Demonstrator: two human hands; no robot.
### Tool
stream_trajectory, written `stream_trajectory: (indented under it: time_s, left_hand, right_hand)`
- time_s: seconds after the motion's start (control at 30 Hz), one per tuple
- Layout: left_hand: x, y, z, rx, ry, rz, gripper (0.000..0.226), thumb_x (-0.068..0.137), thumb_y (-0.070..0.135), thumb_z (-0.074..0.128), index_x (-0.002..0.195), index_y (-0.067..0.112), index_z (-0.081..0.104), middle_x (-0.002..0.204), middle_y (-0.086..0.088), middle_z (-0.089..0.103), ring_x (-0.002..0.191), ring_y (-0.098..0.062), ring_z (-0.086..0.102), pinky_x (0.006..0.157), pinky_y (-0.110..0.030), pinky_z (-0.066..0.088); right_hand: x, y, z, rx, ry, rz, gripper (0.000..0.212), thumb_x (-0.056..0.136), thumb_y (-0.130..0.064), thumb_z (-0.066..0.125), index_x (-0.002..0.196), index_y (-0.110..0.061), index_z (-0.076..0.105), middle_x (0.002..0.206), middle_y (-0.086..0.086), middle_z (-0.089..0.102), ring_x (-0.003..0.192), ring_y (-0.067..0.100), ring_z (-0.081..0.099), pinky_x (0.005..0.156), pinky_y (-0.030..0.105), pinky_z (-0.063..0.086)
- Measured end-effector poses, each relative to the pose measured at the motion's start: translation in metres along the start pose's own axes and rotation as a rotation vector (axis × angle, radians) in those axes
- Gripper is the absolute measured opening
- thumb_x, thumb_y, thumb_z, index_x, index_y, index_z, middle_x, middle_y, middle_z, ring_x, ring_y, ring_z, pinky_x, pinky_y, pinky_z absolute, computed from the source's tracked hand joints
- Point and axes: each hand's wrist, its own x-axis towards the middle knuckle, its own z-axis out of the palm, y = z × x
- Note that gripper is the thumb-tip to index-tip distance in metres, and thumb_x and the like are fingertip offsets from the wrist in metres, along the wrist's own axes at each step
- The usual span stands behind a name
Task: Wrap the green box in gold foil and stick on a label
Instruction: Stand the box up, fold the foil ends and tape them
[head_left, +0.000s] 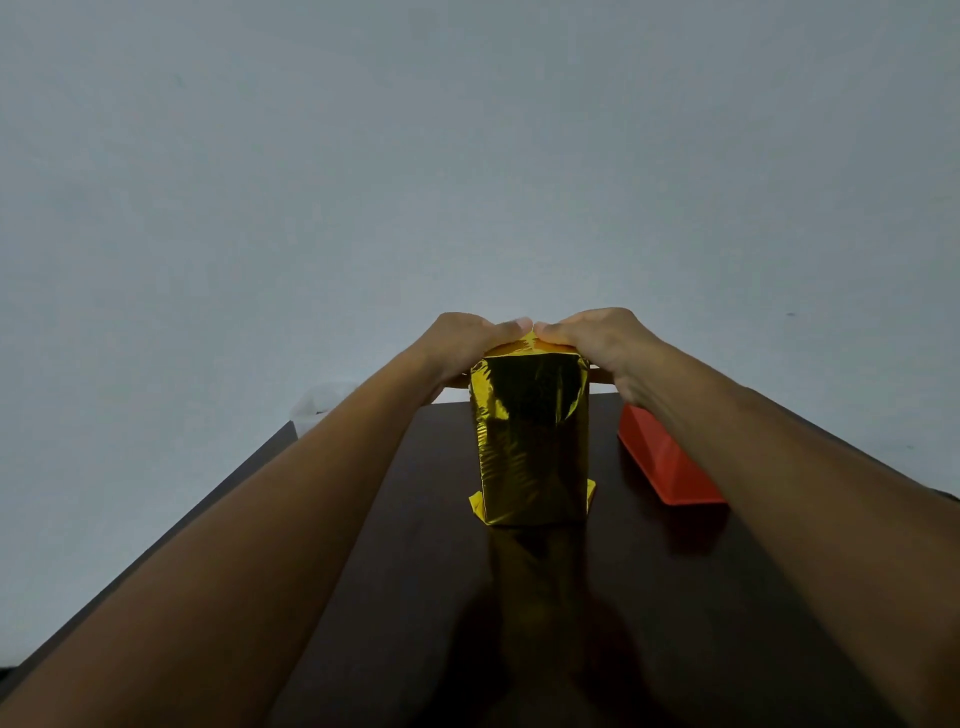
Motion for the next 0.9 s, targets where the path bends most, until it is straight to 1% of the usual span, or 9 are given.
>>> stream_trajectory:
  time_s: [0.17, 0.27, 0.37, 0.43, 0.5, 0.63, 0.7, 0.77, 0.9]
  left_hand:
    - [0.006, 0.002, 0.000, -0.031, -0.012, -0.063, 0.047, 0.088, 0.053, 0.071, 0.108, 0.011, 0.066, 0.112, -0.015, 0.068, 0.103, -0.029, 0.067, 0.094, -0.041, 0.056]
    - [0.009, 0.003, 0.001, -0.026, -0.023, -0.092, 0.053, 0.086, 0.054, 0.072, 0.114, 0.010, 0.064, 0.115, -0.015, 0.066, 0.106, -0.030, 0.065, 0.097, -0.042, 0.056]
    - [0.010, 0.004, 0.000, -0.058, -0.033, -0.115, 0.050, 0.089, 0.050, 0.071, 0.116, 0.009, 0.063, 0.108, -0.011, 0.067, 0.095, -0.024, 0.065, 0.086, -0.034, 0.056]
    - [0.010, 0.003, -0.001, -0.070, -0.032, -0.127, 0.048, 0.089, 0.049, 0.071, 0.115, 0.009, 0.063, 0.104, -0.010, 0.066, 0.091, -0.022, 0.065, 0.080, -0.032, 0.055]
    - [0.010, 0.000, -0.002, -0.084, -0.030, -0.142, 0.048, 0.087, 0.051, 0.073, 0.112, 0.010, 0.064, 0.107, -0.011, 0.067, 0.095, -0.024, 0.066, 0.080, -0.034, 0.056]
    - [0.012, -0.004, -0.004, -0.097, -0.029, -0.153, 0.049, 0.086, 0.052, 0.074, 0.111, 0.011, 0.063, 0.114, -0.014, 0.067, 0.106, -0.030, 0.066, 0.091, -0.040, 0.057]
    - [0.012, -0.003, -0.002, -0.101, -0.028, -0.149, 0.047, 0.086, 0.051, 0.073, 0.109, 0.011, 0.064, 0.112, -0.014, 0.068, 0.105, -0.030, 0.066, 0.090, -0.040, 0.056]
    - [0.013, -0.004, -0.002, -0.104, -0.023, -0.148, 0.044, 0.087, 0.050, 0.073, 0.105, 0.012, 0.064, 0.110, -0.014, 0.068, 0.102, -0.029, 0.067, 0.088, -0.039, 0.056]
    - [0.014, -0.004, -0.001, -0.107, -0.024, -0.145, 0.041, 0.087, 0.049, 0.073, 0.103, 0.012, 0.063, 0.109, -0.015, 0.069, 0.101, -0.029, 0.068, 0.084, -0.037, 0.056]
  right_hand:
    - [0.004, 0.003, -0.002, -0.010, -0.005, -0.009, 0.045, 0.084, -0.039, 0.080, 0.120, -0.012, 0.071, 0.115, 0.001, 0.064, 0.097, 0.014, 0.056, 0.064, 0.021, 0.035]
    - [0.004, 0.003, -0.004, -0.026, -0.023, -0.007, 0.049, 0.082, -0.043, 0.081, 0.120, -0.013, 0.071, 0.116, 0.001, 0.065, 0.109, 0.018, 0.056, 0.084, 0.028, 0.044]
    - [0.004, 0.005, -0.012, -0.002, -0.094, 0.012, 0.050, 0.079, -0.047, 0.082, 0.116, -0.015, 0.073, 0.117, 0.004, 0.070, 0.111, 0.022, 0.063, 0.101, 0.040, 0.051]
    - [0.001, 0.011, -0.019, 0.082, -0.124, -0.013, 0.044, 0.083, -0.046, 0.079, 0.113, -0.014, 0.073, 0.115, 0.007, 0.072, 0.107, 0.023, 0.069, 0.098, 0.039, 0.056]
    - [0.004, 0.025, -0.027, 0.069, 0.011, -0.033, 0.046, 0.087, -0.050, 0.073, 0.110, -0.010, 0.072, 0.107, 0.009, 0.072, 0.101, 0.024, 0.070, 0.094, 0.039, 0.057]
    - [0.015, 0.074, -0.053, -0.504, 0.246, 0.127, 0.045, 0.088, -0.053, 0.066, 0.083, -0.009, 0.063, 0.081, 0.011, 0.064, 0.078, 0.031, 0.062, 0.074, 0.037, 0.053]
    - [0.017, 0.100, -0.068, -0.676, 0.257, 0.296, 0.050, 0.078, -0.060, 0.066, 0.096, -0.013, 0.064, 0.104, 0.011, 0.069, 0.100, 0.035, 0.064, 0.085, 0.040, 0.052]
    - [0.019, 0.118, -0.079, -0.622, 0.241, 0.391, 0.070, 0.070, -0.059, 0.073, 0.119, -0.009, 0.063, 0.123, 0.014, 0.065, 0.114, 0.037, 0.062, 0.097, 0.045, 0.051]
    - [0.015, 0.124, -0.086, -0.443, 0.195, 0.458, 0.076, 0.070, -0.056, 0.081, 0.123, -0.004, 0.063, 0.120, 0.015, 0.068, 0.105, 0.035, 0.068, 0.092, 0.046, 0.056]
